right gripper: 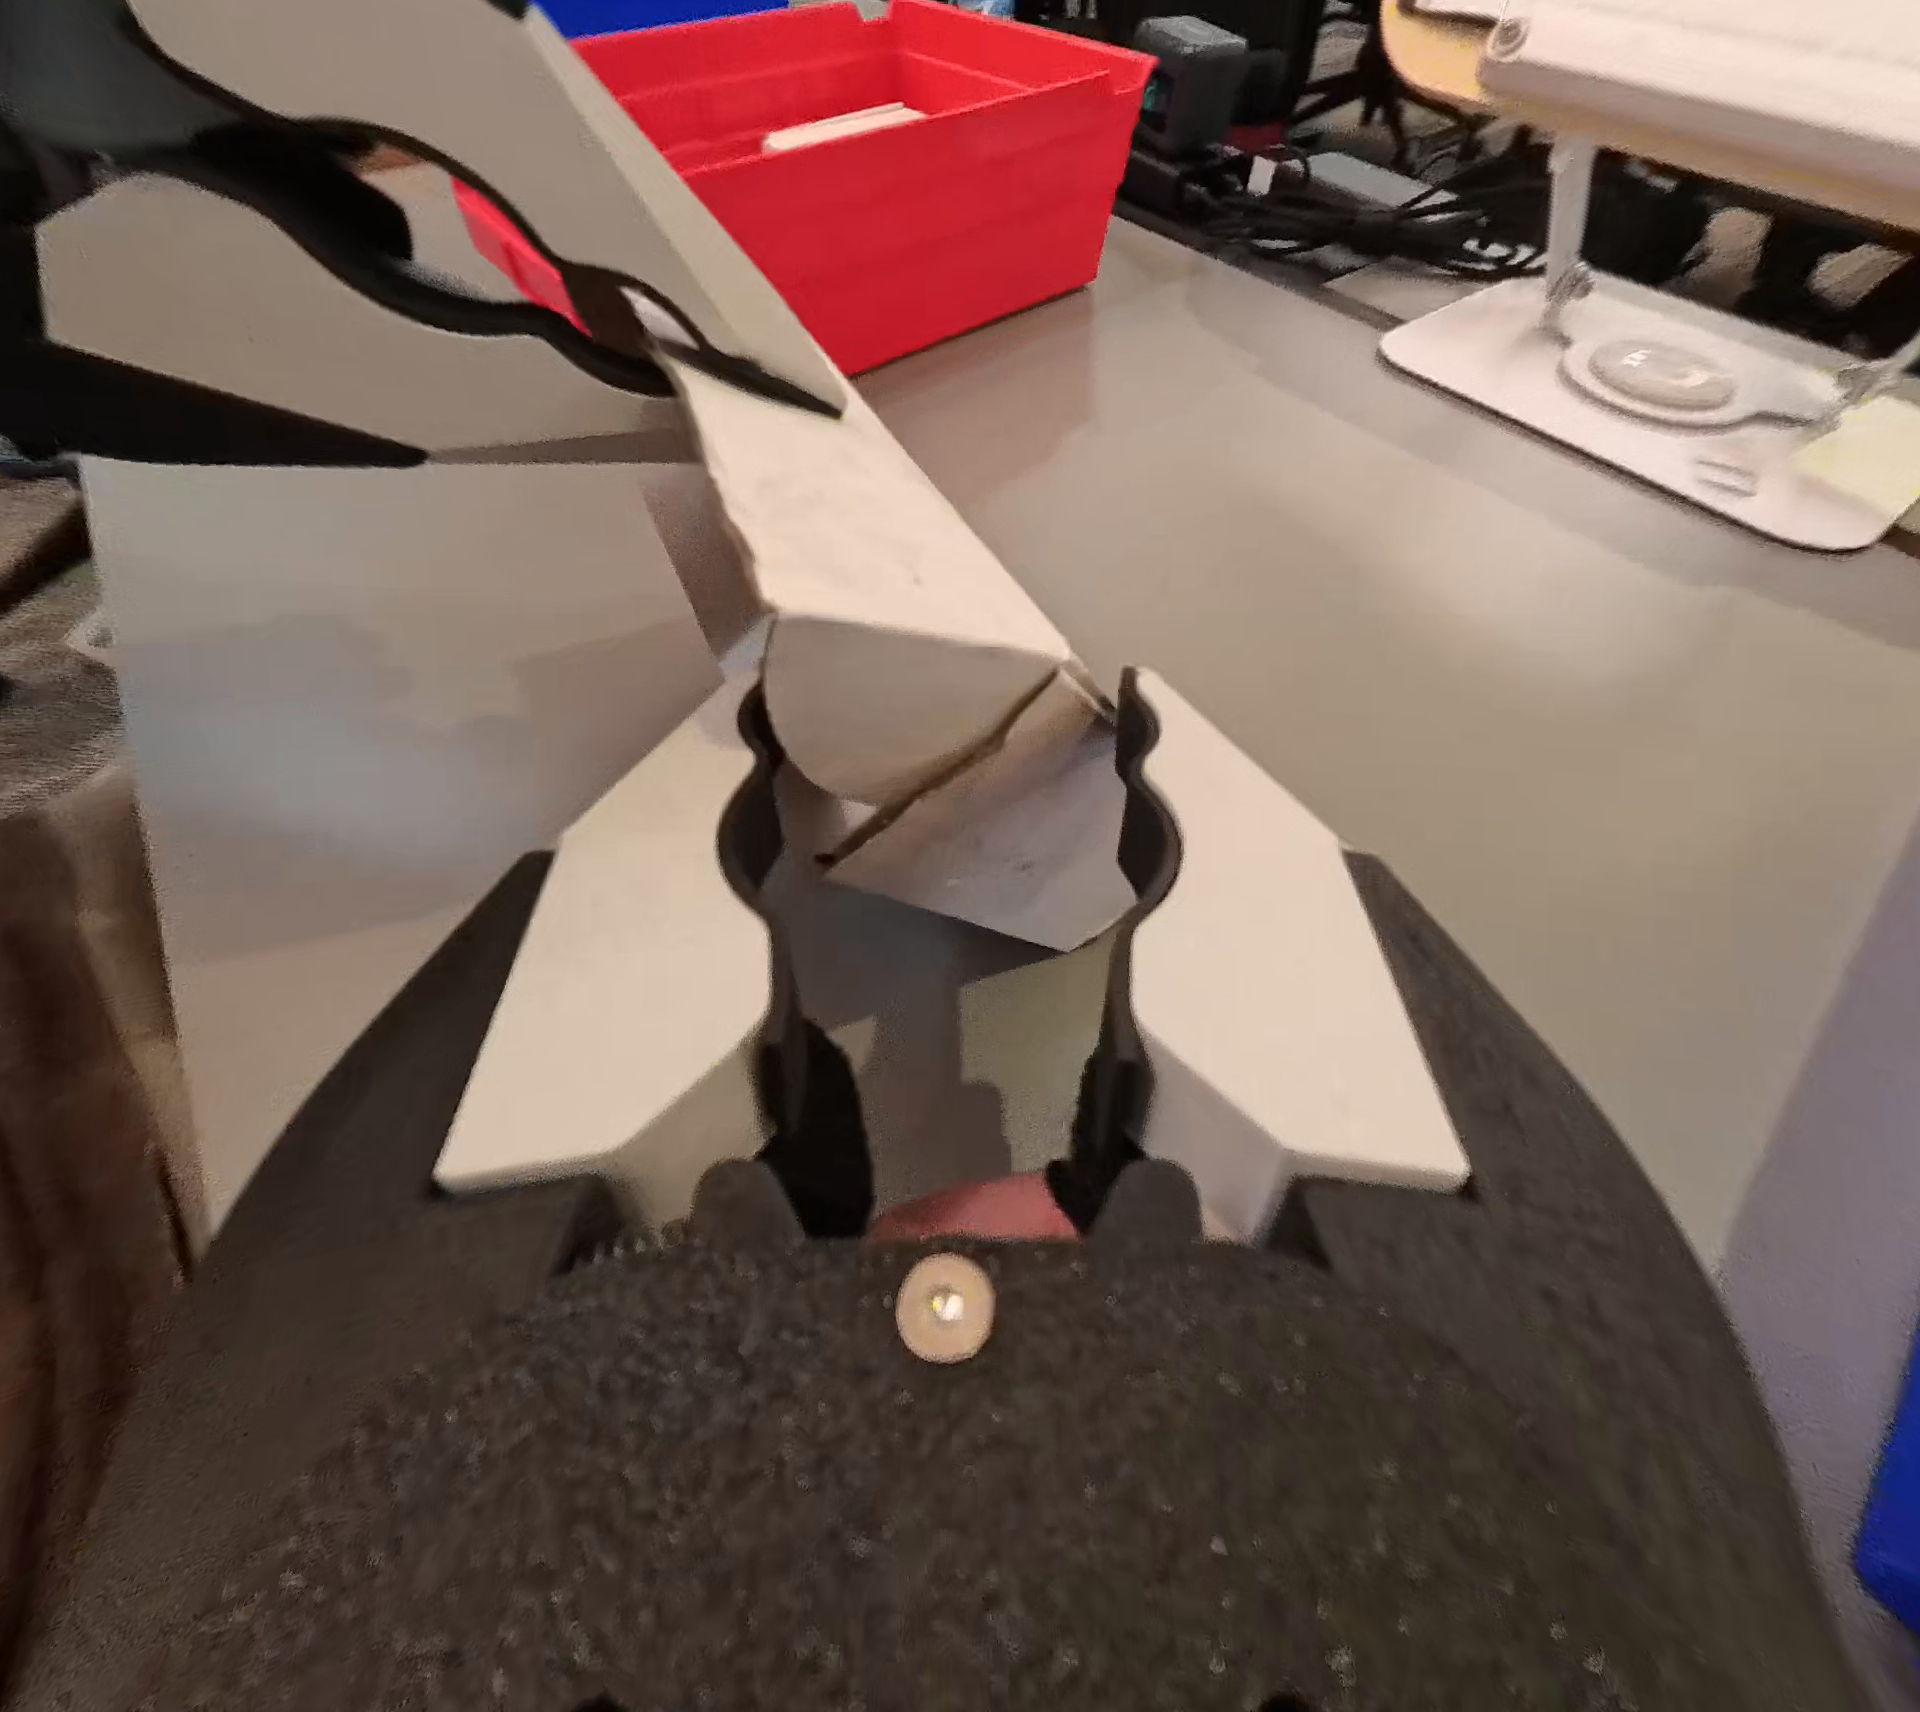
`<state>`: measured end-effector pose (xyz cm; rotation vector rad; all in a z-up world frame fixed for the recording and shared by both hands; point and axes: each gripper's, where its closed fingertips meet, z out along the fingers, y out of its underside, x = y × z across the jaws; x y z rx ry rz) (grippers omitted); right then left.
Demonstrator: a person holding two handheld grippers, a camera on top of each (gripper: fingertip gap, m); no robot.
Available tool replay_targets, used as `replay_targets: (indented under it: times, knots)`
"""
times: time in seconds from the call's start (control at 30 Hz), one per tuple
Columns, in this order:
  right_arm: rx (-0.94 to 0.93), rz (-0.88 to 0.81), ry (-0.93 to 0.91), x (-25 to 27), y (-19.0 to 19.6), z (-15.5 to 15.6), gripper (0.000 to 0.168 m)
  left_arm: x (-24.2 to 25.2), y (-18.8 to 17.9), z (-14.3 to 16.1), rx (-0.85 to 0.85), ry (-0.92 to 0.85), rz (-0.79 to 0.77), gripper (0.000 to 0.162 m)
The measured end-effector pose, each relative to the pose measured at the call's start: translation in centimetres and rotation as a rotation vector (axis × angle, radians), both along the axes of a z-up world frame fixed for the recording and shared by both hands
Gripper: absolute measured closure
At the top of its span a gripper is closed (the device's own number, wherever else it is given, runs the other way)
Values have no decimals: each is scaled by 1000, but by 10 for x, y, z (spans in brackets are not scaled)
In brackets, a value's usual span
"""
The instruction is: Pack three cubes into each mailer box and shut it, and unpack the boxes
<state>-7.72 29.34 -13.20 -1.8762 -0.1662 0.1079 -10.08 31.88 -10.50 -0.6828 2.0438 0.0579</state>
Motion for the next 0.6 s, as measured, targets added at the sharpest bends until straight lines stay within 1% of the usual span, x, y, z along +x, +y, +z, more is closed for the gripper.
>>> replay_targets:
  times: [0.07,0.17,0.23,0.27,0.4,0.43,0.5,0.6]
  knots:
    - [2,-11,-4,-2,1,0,104,-2,1,0,-33,18,15,162]
    - [11,24,-42,-7,-1,-2,105,-5,0,2,-176,43,40,162]
    - [14,44,-137,-9,-3,-5,104,-9,-3,2,-289,97,55,161]
    - [17,45,-189,-10,-3,-7,104,-11,-5,1,-318,121,56,162]
    - [17,28,-418,-9,-2,-15,101,-13,-7,-4,-380,172,50,162]
    - [24,22,-452,-9,-2,-16,100,-14,-7,-5,-390,181,42,162]
    - [20,21,-444,-8,-4,-16,101,-14,-7,-6,-345,185,0,162]
    - [11,-15,-286,4,-7,-9,103,-14,-10,-9,-351,195,-5,162]
